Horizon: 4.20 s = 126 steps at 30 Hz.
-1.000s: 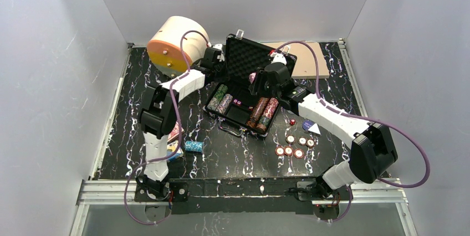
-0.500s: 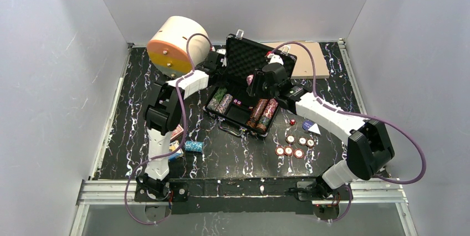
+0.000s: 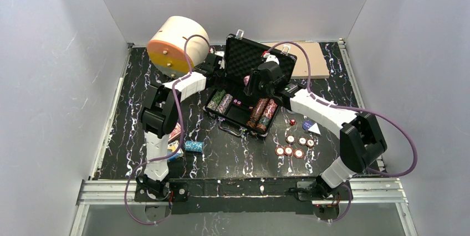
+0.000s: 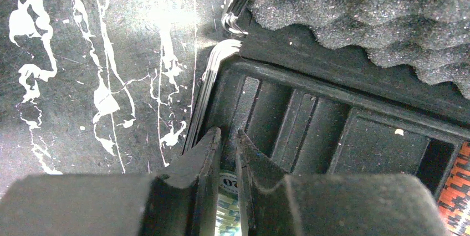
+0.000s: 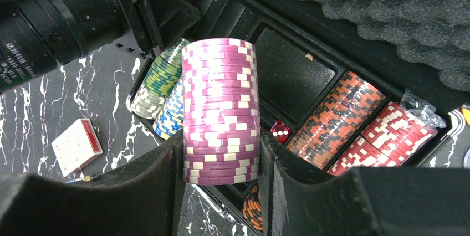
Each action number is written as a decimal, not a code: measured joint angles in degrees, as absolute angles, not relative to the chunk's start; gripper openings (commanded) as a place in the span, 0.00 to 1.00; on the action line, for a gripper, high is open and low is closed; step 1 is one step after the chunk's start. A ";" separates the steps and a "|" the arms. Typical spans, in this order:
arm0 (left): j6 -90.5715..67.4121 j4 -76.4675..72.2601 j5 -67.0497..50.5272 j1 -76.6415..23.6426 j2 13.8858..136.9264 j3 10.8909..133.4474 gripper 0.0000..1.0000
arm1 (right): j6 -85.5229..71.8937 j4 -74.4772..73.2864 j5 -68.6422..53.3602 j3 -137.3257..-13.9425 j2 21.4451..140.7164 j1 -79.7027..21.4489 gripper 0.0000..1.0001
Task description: Pack up texas hold em set
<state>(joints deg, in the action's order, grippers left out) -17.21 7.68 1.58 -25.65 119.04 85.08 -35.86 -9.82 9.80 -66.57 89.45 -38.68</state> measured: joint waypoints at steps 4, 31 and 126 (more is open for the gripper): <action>-17.06 7.86 2.20 -25.65 118.61 84.77 0.17 | -36.36 -10.24 9.72 -67.96 91.26 -38.68 0.29; -18.79 15.94 10.35 -25.06 95.13 77.06 0.25 | -55.94 -23.18 17.32 -91.53 110.30 -39.79 0.24; -23.14 19.70 10.48 -24.56 75.53 63.53 0.28 | -52.01 -32.08 29.26 -108.75 129.47 -44.51 0.25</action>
<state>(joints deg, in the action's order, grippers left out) -23.14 19.70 10.48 -24.56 75.53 63.53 -52.01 -32.08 29.26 -108.75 129.47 -44.51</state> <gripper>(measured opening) 0.280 0.379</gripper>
